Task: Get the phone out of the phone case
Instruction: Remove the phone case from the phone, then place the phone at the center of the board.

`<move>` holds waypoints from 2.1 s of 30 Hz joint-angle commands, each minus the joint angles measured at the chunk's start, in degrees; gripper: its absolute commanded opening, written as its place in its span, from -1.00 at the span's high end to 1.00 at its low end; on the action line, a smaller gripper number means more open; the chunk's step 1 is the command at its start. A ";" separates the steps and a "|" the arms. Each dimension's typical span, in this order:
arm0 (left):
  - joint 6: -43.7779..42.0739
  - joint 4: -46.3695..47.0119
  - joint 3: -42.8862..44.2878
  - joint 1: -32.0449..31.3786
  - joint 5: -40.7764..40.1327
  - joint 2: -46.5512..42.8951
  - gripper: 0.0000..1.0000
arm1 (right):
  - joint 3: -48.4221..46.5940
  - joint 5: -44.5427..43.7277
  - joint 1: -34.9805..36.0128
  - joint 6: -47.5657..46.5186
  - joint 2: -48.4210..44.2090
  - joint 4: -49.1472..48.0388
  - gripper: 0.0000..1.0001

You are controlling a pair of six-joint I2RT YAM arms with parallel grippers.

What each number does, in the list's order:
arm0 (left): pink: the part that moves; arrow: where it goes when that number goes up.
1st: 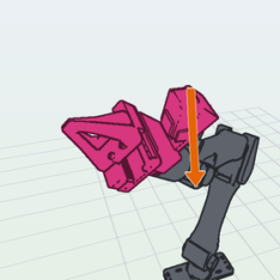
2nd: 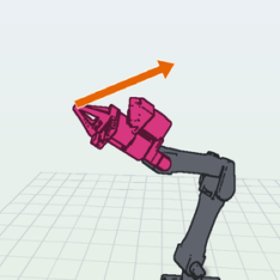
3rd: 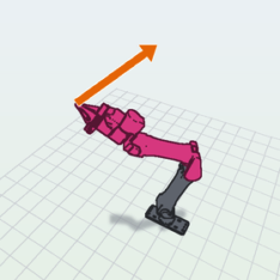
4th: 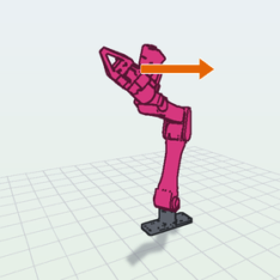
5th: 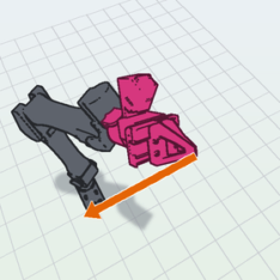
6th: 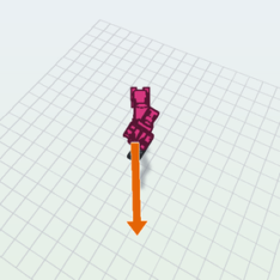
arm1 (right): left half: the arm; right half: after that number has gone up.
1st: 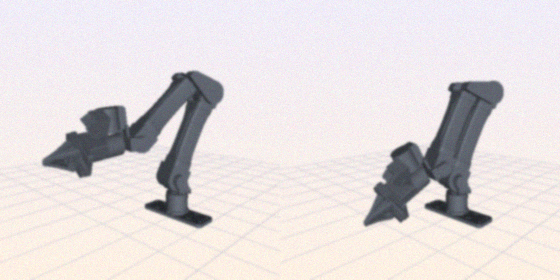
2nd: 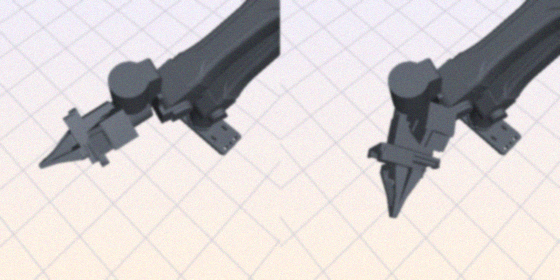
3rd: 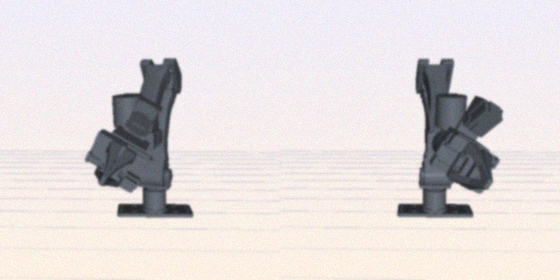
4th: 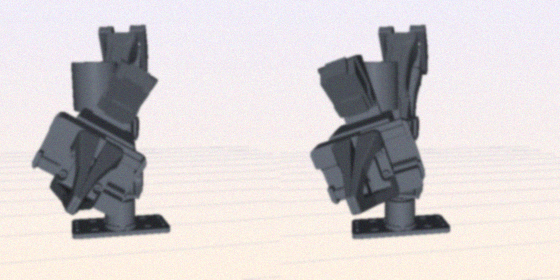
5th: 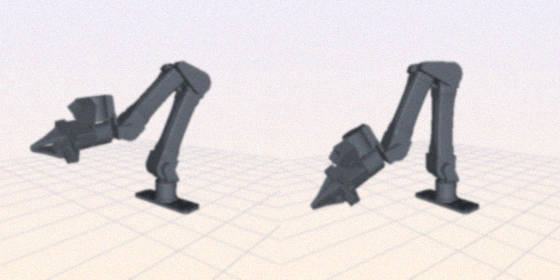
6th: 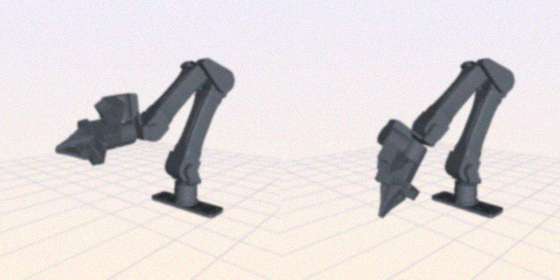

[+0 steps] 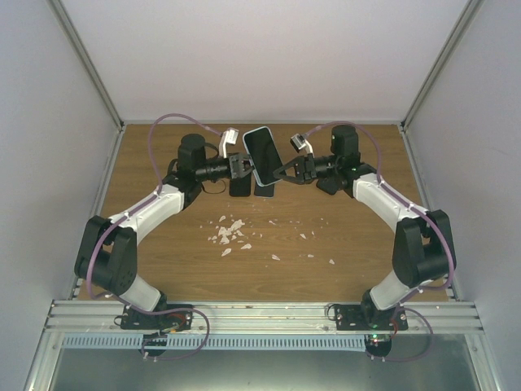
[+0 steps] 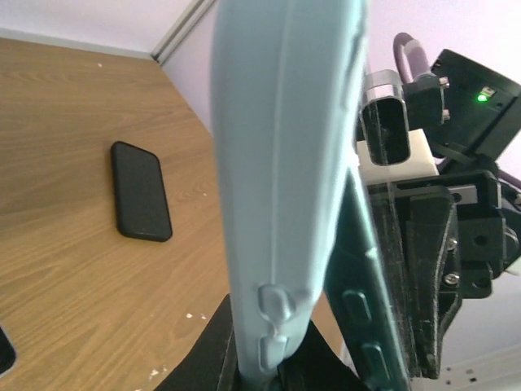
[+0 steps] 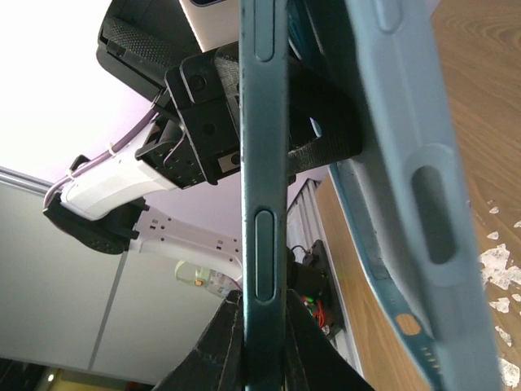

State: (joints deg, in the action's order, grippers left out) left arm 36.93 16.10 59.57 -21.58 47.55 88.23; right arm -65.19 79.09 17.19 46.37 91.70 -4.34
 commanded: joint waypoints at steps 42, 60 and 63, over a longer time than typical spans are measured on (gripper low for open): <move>-7.93 -11.23 0.04 13.97 -7.07 0.42 1.00 | 7.86 -21.90 -12.12 -12.98 13.18 1.52 0.99; -4.64 -8.89 0.36 15.03 -5.28 4.97 1.00 | 4.63 -20.10 -10.24 -9.06 25.79 -3.67 0.99; -4.29 -8.85 0.41 15.42 -5.09 5.58 1.00 | 3.37 -19.77 -9.61 -8.58 27.50 -3.93 0.99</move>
State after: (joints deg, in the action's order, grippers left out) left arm 31.79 3.11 59.66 -7.09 41.28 92.77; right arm -58.89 57.14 6.50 37.15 117.43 -4.73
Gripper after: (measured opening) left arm 0.083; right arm 0.091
